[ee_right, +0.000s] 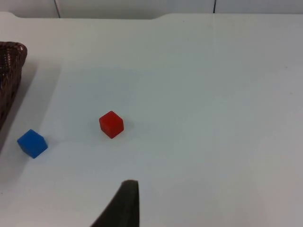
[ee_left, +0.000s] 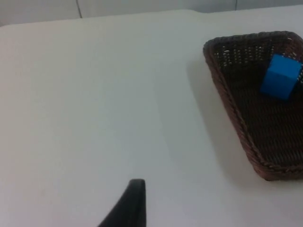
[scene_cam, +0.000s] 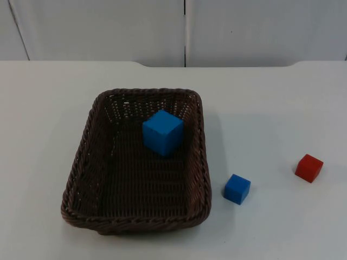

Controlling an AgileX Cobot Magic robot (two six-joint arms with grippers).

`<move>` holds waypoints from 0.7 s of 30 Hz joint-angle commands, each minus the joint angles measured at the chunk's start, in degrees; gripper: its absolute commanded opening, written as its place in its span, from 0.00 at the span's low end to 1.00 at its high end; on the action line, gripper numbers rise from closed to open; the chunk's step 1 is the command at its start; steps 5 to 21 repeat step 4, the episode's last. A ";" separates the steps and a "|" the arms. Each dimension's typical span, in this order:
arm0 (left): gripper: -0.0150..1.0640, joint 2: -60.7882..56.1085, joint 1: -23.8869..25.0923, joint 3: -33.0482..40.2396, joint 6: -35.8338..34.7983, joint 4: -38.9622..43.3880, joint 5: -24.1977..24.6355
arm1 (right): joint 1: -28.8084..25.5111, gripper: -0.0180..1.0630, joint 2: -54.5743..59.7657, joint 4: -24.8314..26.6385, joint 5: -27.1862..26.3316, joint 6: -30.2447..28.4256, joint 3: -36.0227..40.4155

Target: Pick up the basket with the left hand and place the largest block into the basket with the right hand.

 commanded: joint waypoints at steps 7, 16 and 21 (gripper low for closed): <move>0.99 -0.22 3.28 0.19 0.24 0.17 0.02 | -0.51 0.99 -0.17 0.04 -0.21 0.27 0.12; 0.99 -0.22 3.28 0.19 0.24 0.17 0.02 | -0.51 0.99 -0.17 0.04 -0.21 0.27 0.12; 0.99 -0.22 3.28 0.19 0.24 0.17 0.02 | -0.51 0.99 -0.17 0.04 -0.21 0.27 0.12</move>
